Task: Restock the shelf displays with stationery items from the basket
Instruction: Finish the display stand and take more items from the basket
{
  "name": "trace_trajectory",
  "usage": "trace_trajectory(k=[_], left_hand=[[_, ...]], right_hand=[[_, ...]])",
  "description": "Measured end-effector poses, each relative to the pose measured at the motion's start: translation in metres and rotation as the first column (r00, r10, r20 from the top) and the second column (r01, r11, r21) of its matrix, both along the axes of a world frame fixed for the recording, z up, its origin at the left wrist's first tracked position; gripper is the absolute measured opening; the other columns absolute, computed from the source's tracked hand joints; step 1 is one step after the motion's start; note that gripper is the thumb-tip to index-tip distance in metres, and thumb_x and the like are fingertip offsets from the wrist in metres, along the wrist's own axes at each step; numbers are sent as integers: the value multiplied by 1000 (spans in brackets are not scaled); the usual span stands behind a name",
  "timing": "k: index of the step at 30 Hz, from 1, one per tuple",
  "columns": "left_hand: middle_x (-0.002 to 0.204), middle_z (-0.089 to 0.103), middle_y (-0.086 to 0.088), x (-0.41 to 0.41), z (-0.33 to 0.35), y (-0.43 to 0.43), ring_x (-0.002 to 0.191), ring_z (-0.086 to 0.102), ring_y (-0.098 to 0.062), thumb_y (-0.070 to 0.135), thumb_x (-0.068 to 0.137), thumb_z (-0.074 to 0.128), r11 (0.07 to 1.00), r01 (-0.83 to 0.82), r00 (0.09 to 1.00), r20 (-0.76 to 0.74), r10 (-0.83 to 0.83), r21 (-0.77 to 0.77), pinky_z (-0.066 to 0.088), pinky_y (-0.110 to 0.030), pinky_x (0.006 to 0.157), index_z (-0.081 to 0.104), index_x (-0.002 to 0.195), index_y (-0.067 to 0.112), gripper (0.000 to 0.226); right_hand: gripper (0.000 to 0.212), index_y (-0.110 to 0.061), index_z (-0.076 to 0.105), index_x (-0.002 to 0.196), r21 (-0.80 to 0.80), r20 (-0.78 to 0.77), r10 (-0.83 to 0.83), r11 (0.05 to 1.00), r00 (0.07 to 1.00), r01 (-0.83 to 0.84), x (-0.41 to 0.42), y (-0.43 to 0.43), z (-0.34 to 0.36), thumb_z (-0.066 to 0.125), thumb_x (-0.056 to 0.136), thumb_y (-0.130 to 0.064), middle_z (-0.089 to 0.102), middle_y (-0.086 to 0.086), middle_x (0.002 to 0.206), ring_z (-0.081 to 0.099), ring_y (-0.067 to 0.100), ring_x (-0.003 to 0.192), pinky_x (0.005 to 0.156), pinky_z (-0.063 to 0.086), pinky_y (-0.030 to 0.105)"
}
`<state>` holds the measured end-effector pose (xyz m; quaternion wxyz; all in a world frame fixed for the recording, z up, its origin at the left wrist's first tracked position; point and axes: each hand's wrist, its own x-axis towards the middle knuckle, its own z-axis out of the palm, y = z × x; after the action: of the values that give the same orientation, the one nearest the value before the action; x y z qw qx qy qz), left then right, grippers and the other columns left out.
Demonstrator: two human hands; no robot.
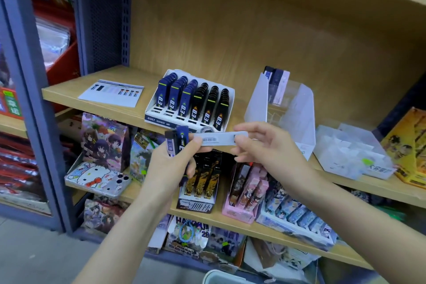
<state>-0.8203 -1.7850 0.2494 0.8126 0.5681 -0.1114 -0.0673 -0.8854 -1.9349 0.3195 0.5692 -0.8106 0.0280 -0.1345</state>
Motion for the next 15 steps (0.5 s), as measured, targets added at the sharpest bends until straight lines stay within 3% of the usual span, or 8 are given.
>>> trace_trajectory(k=[5,9,12,15], left_hand=[[57,63,0,-9,3,-28,42,36,-11,18,92,58,998,46,997,62,-48,36,33,-18,43,60,89,8,10],[62,67,1,-11,5,-46,45,38,-11,19,92,59,996,67,989,125,-75,64,37,-19,48,63,92,14,6],[58,60,3,-11,5,-57,47,39,-12,21,92,57,989,133,981,134,-140,61,37,-23,51,62,102,17,12],[54,52,7,-9,4,-68,46,39,-11,27,93,55,981,169,977,113,-179,93,37,-22,51,54,100,10,19]], right_hand=[[11,-7,66,97,29,-12,-111,993,994,111,-12,-24,7,58,91,-9,67,10,81,66,8,65,62,53,14],[18,-5,66,99,55,-72,-178,982,981,182,-18,-45,9,56,92,-18,69,7,73,66,6,62,62,52,11],[11,-11,67,92,-25,82,-297,954,951,300,-14,-69,21,58,91,-17,70,2,72,67,5,64,64,51,11],[7,-8,66,92,-190,342,-401,856,850,480,1,-103,43,60,91,-11,67,0,70,63,0,56,62,51,12]])
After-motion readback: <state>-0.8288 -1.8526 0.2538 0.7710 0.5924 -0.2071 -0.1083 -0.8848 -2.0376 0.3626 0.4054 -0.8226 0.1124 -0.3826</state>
